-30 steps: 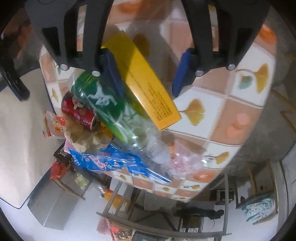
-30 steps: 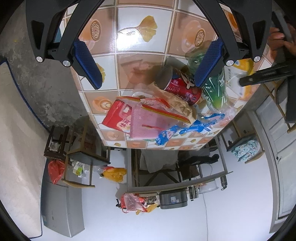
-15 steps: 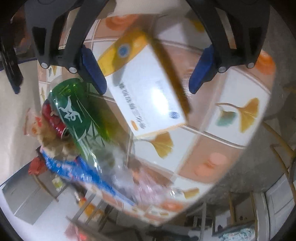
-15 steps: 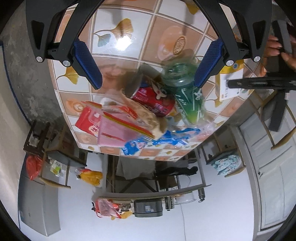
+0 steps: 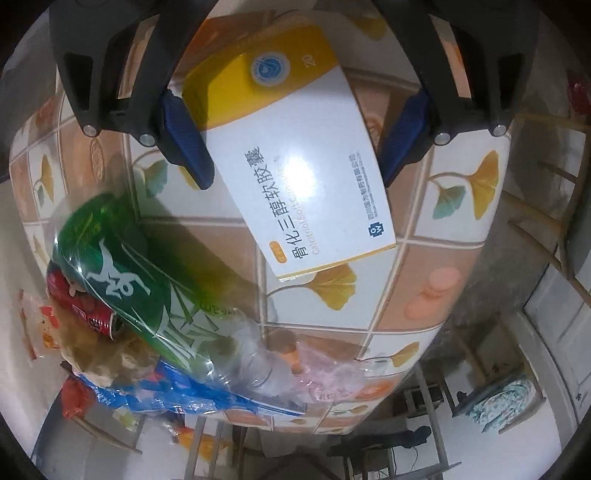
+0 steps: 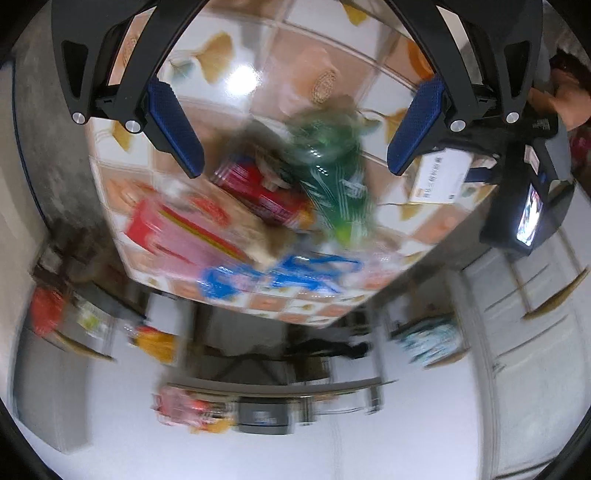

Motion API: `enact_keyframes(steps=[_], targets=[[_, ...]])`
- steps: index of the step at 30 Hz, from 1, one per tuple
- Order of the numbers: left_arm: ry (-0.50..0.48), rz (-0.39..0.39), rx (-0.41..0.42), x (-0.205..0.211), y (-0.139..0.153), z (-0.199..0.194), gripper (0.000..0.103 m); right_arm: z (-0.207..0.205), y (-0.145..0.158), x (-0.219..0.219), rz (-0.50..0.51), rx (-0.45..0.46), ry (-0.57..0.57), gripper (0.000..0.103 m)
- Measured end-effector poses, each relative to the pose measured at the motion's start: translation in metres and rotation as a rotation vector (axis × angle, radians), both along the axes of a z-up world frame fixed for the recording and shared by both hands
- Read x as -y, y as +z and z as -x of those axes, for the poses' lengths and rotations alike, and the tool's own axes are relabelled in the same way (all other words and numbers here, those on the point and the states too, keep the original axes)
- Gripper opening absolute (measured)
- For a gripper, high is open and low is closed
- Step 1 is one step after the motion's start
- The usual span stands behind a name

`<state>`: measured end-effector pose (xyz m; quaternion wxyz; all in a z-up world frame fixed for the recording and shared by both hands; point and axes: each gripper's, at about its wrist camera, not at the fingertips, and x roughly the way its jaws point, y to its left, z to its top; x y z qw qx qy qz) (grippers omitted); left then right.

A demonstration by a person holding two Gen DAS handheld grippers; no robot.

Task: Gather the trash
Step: 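Grasp the yellow-white medicine box with the left tool while the right tool grasps the green bottle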

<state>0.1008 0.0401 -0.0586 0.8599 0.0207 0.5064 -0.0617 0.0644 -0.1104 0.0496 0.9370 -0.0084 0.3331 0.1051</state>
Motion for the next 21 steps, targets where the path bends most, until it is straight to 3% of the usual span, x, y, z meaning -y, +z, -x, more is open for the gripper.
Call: enact_keyframes(steps=[5,10,12,14,21], targets=[[-0.013,0.004,0.035,-0.017,0.000,0.013,0.082,-0.047,-0.008,-0.045,0.082,-0.064,0.151,0.090],[-0.027,0.036,0.048,-0.029,-0.003,0.012,0.081,-0.082,-0.030,-0.080,0.250,-0.137,0.197,0.079],[-0.031,0.041,0.054,-0.032,-0.003,0.011,0.081,-0.091,-0.039,-0.086,0.295,-0.166,0.196,0.069],[-0.037,0.046,0.058,-0.033,-0.004,0.011,0.081,-0.099,-0.049,-0.088,0.308,-0.217,0.188,0.058],[-0.052,0.054,0.066,-0.036,-0.006,0.012,0.081,-0.092,-0.049,-0.087,0.294,-0.249,0.189,0.057]])
